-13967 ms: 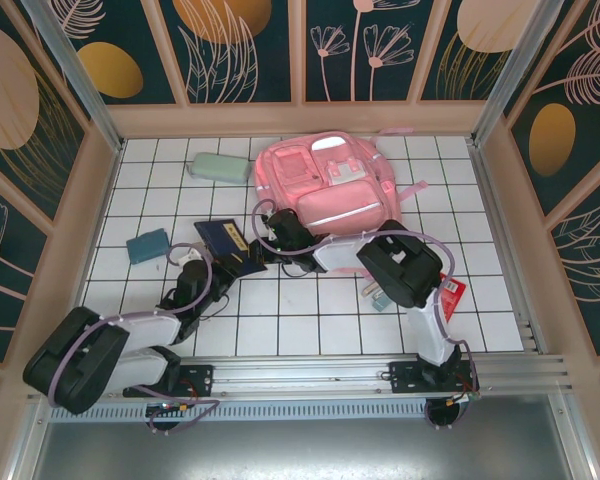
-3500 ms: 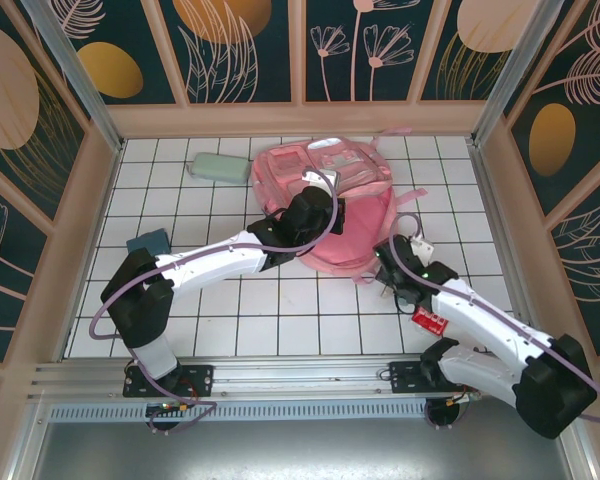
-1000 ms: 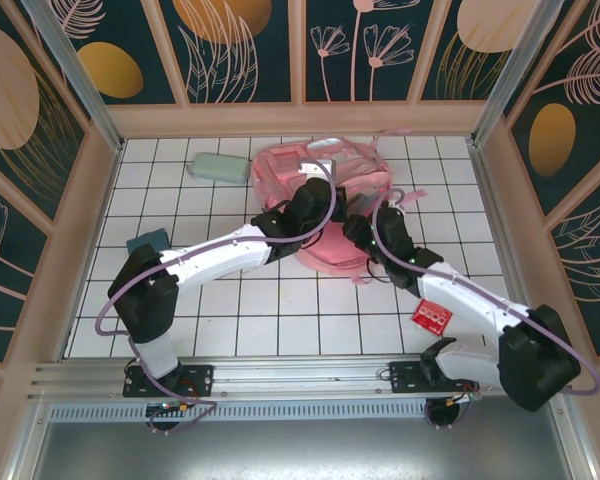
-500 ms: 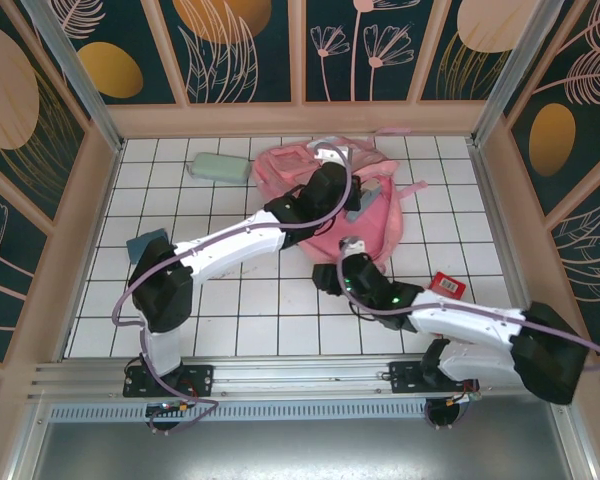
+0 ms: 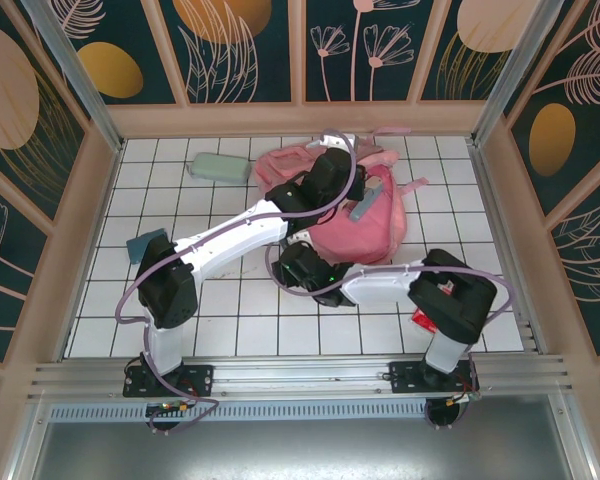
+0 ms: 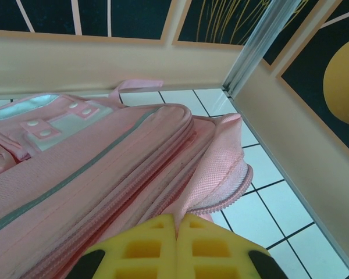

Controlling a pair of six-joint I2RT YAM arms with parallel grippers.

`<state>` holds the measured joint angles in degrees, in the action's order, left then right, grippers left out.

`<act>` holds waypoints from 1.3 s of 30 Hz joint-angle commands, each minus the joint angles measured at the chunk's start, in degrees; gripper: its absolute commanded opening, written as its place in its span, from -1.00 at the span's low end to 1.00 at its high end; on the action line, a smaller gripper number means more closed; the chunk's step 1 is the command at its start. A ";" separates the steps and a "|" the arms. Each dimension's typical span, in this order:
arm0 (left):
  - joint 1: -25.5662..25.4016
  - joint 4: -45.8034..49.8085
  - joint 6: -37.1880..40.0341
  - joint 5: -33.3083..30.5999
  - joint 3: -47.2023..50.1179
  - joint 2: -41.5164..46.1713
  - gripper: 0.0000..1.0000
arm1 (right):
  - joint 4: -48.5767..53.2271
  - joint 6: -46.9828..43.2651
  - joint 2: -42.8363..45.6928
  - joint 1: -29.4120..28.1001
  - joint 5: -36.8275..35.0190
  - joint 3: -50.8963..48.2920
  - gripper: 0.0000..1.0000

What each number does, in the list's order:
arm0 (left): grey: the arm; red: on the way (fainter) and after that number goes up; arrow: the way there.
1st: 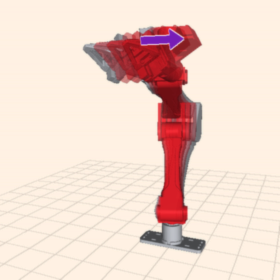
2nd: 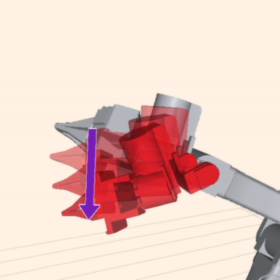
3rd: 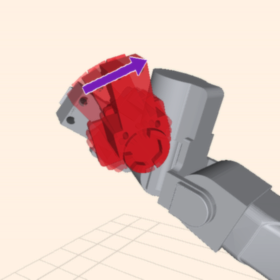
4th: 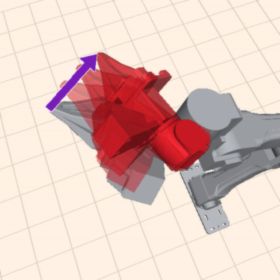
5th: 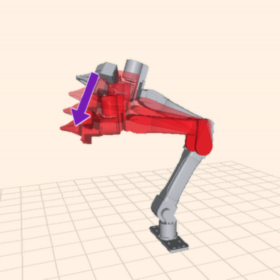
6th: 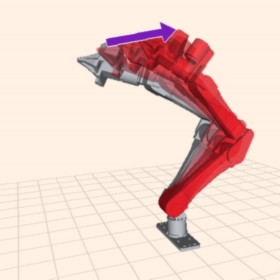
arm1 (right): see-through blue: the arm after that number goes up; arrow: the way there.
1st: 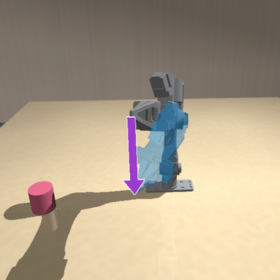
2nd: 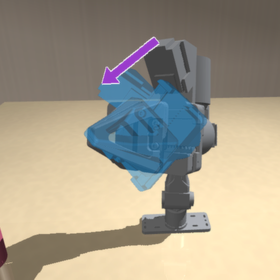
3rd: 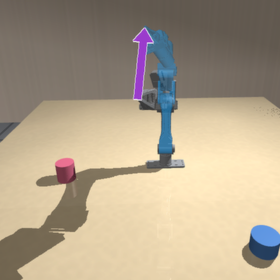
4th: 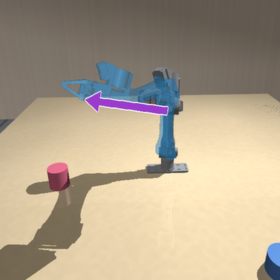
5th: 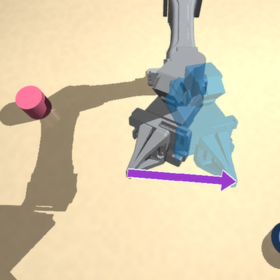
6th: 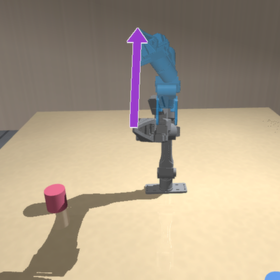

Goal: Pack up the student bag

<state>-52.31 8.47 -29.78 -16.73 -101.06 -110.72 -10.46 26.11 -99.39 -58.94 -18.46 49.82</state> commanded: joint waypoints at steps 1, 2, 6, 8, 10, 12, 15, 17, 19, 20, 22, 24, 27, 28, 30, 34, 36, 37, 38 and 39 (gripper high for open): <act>0.50 -3.33 1.39 -0.91 -2.97 1.05 -1.00 | -1.91 -2.71 -3.76 1.90 0.47 3.71 0.19; 0.59 -3.50 1.39 -1.10 -2.62 1.32 -1.00 | -2.17 -2.89 -4.80 2.43 0.29 4.52 0.14; 1.12 -3.90 1.40 -1.20 -1.49 2.34 -1.00 | -4.41 -3.71 -7.63 4.20 0.77 7.08 -0.01; 1.24 -4.06 1.40 -1.21 -0.96 2.68 -1.00 | -4.29 -3.74 -9.25 5.41 1.14 9.24 -0.19; 1.26 -4.32 1.31 -1.20 -0.47 2.92 -1.00 | -4.02 -3.81 -11.27 6.69 2.33 11.62 -0.45; 1.42 -4.40 1.29 -1.19 0.16 3.07 -1.00 | -3.56 -3.46 -13.04 7.81 3.56 13.79 -0.52; 1.51 -4.82 1.05 -1.18 1.10 3.40 -1.00 | -1.33 -3.08 -16.58 8.83 3.74 17.29 -0.70; 1.61 -4.87 0.96 -1.15 1.52 3.57 -1.00 | 0.07 -3.08 -18.45 8.80 3.13 18.85 -0.74; 1.70 -4.94 0.95 -1.20 1.89 3.81 -1.00 | 0.75 -2.77 -19.29 8.68 3.30 19.04 -0.75; 1.82 -5.03 0.95 -1.28 2.20 3.97 -1.00 | 0.87 -2.51 -19.42 8.51 3.38 18.48 -0.75; 1.82 -5.38 0.88 -1.29 2.77 4.27 -1.00 | 1.14 -1.68 -19.05 8.01 3.59 17.26 -0.76; 1.87 -5.74 0.83 -1.20 3.22 4.41 -1.00 | 1.41 -0.93 -18.15 7.12 3.53 15.75 -0.76; 1.92 -5.83 0.69 -1.11 3.47 4.29 -1.00 | 2.49 0.47 -16.19 5.08 2.89 13.58 -0.77; 1.93 -5.88 0.64 -1.09 3.57 4.30 -1.00 | 2.72 1.03 -15.33 4.35 2.38 12.89 -0.77; 1.95 -6.00 0.51 -1.01 3.82 4.37 -1.00 | 2.48 2.36 -13.18 2.82 2.19 10.67 -0.77; 1.96 -6.51 0.12 -0.85 4.46 4.72 -1.00 | 2.57 5.85 -9.41 0.17 1.71 6.68 -0.77; 1.95 -6.54 0.08 -0.84 4.72 4.90 -1.00 | 2.71 8.09 -7.27 -1.58 1.48 4.14 -0.77; 1.99 -6.54 0.12 -0.93 4.80 4.98 -1.00 | 2.88 9.04 -6.50 -2.51 1.42 2.92 -0.77; 2.01 -6.54 0.17 -0.93 4.94 5.15 -1.00 | 3.19 10.15 -5.39 -3.50 1.25 1.74 -0.77; 2.03 -6.62 0.26 -1.02 5.15 5.32 -1.00 | 3.53 11.13 -4.27 -4.56 0.96 0.44 -0.77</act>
<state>-51.46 6.17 -29.41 -16.29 -96.47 -108.86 -11.25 32.36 -106.69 -61.23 -16.69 53.74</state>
